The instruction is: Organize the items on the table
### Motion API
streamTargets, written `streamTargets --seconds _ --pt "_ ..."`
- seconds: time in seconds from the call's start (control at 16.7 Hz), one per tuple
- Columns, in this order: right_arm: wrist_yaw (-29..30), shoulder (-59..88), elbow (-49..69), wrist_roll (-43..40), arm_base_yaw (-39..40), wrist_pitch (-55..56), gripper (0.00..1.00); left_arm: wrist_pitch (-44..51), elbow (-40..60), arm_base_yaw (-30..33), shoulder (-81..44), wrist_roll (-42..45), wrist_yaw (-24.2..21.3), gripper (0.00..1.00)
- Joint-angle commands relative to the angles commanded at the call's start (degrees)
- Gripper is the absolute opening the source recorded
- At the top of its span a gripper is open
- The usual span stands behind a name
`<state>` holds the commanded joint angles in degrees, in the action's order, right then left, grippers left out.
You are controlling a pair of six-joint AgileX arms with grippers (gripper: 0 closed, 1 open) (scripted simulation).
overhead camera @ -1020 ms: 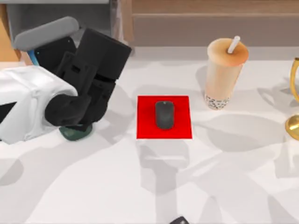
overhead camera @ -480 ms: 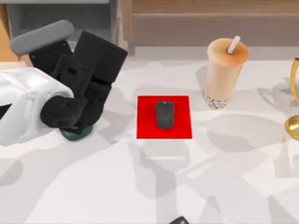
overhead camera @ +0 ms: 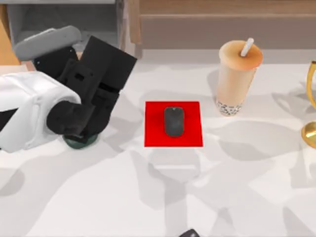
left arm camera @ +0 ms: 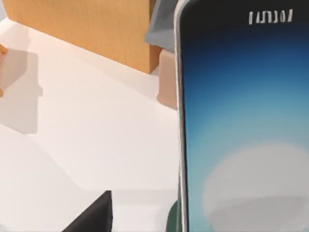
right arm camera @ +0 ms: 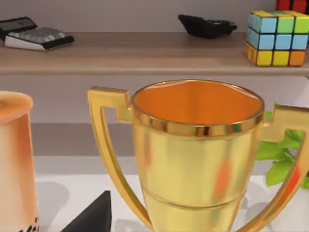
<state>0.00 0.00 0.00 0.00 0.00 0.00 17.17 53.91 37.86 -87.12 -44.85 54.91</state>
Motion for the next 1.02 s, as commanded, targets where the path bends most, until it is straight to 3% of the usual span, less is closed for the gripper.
streamTargets --seconds 0.18,0.42,1.02 --pt "0.0 0.0 0.0 0.0 0.0 0.0 1.0 -0.89 -1.96 -0.91 3.54 1.85 -2.59 1.0" --pt "0.0 0.0 0.0 0.0 0.0 0.0 1.0 -3.24 -9.43 -5.68 15.93 8.19 -10.43 1.0" --pt "0.0 0.0 0.0 0.0 0.0 0.0 1.0 -12.32 -39.9 -27.69 67.17 33.2 -40.46 1.0"
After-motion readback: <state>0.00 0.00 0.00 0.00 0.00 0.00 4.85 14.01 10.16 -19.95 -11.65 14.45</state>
